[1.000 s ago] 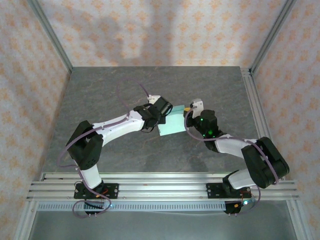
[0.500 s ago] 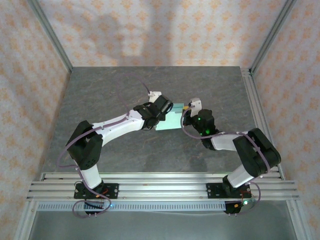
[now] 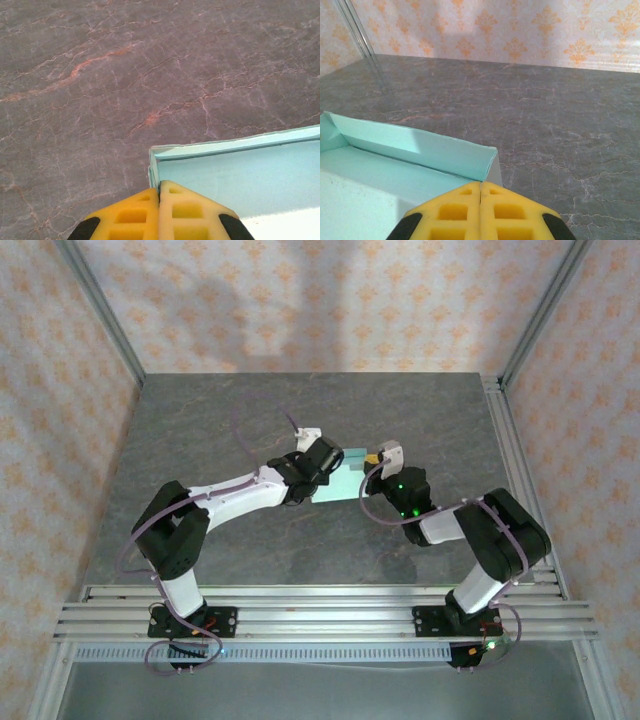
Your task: Fold the paper box
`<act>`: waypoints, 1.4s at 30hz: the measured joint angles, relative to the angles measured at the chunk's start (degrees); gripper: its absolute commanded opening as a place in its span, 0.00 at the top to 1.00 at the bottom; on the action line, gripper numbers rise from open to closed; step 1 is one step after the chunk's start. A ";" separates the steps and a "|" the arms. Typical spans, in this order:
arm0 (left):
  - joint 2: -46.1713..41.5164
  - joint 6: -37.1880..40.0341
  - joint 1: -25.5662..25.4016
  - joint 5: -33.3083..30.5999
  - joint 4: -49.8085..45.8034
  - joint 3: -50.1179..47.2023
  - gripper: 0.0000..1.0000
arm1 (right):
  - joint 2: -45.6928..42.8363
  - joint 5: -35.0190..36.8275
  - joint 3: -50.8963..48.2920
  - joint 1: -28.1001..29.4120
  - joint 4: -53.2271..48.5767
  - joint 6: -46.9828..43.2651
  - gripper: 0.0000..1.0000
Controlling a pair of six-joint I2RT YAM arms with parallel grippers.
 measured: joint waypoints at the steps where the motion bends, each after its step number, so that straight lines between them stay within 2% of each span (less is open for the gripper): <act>1: 0.00 0.31 0.00 -0.26 0.39 -0.17 1.00 | 0.33 -0.02 -0.26 0.00 0.98 -0.02 1.00; 9: -0.35 1.68 -0.07 -1.20 2.58 -1.40 1.00 | 0.55 -0.28 -0.81 0.00 2.25 -0.42 0.98; 11: -0.87 1.79 -0.26 -1.25 2.99 -2.03 1.00 | -0.17 -0.57 -1.42 0.02 2.27 -0.42 0.85; 13: -1.31 1.79 -0.55 -1.20 3.69 -2.64 1.00 | -1.09 -1.07 -2.14 0.07 1.99 -0.72 0.66; 16: -1.44 1.84 -1.29 -1.22 5.27 -3.30 1.00 | -2.78 -1.79 -2.78 0.72 1.20 -0.92 0.49; 25: -1.75 2.67 -2.25 -1.81 9.22 -5.35 1.00 | -8.24 -1.42 -4.72 0.98 0.61 0.33 0.27; 31: -2.54 2.84 -2.82 -2.99 10.60 -6.84 1.00 | -17.35 5.49 -5.11 0.96 -5.01 4.07 0.21; 36: -3.23 3.26 -3.43 -4.26 12.50 -8.50 1.00 | -26.36 13.14 1.57 0.63 -23.37 11.76 0.23; 42: -3.78 4.42 -4.44 -6.32 17.27 -11.45 1.00 | -28.24 15.58 14.27 -1.75 -45.53 24.37 0.29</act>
